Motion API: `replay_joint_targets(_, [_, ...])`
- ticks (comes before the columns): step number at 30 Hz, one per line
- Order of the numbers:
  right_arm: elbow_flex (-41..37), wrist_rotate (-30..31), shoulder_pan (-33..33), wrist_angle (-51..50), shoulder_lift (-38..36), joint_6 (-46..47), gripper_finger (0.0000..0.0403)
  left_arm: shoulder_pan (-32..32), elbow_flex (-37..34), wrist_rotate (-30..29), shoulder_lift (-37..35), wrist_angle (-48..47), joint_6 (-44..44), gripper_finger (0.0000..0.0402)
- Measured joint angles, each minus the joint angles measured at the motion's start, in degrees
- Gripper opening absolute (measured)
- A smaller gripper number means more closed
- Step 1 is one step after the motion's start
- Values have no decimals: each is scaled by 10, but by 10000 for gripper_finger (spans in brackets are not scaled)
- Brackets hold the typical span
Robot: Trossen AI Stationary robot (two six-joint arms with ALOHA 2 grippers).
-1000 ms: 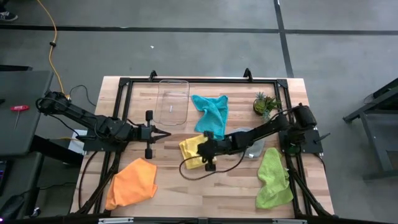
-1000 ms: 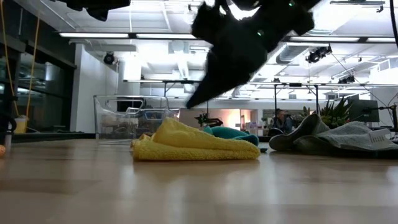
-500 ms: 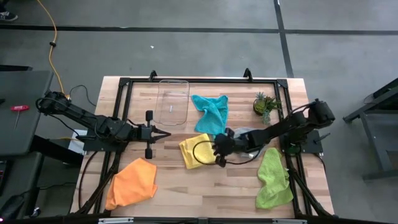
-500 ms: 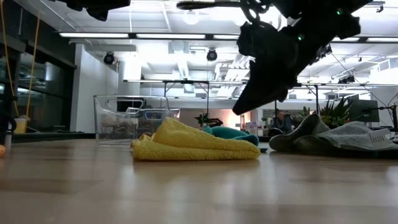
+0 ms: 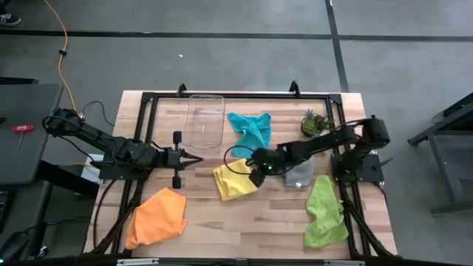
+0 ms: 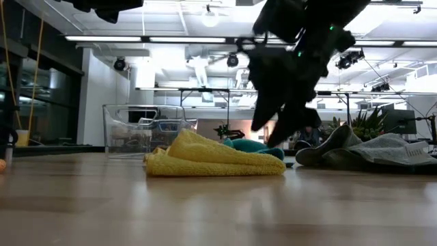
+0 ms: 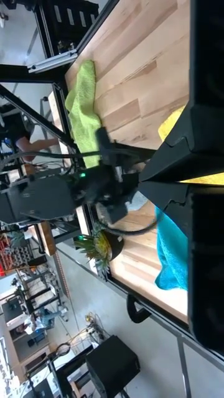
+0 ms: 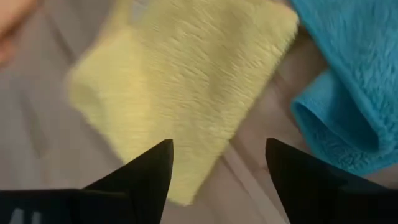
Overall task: Fold microfiber towels
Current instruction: Move the folded yellow microfiber cloth to the top middle of the table
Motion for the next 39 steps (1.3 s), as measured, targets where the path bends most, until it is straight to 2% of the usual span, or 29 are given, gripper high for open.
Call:
replay_joint_targets(11, [47, -1, 10, -3, 55, 52, 250, 0, 0, 0, 0, 0, 0, 0])
replay_joint_targets(19, [47, 43, 14, -36, 63, 76, 250, 0, 0, 0, 0, 1, 0, 0])
replay_joint_targets(39, [48, 58, 30, 37, 98, 166, 246, 0, 0, 0, 0, 0, 0, 0])
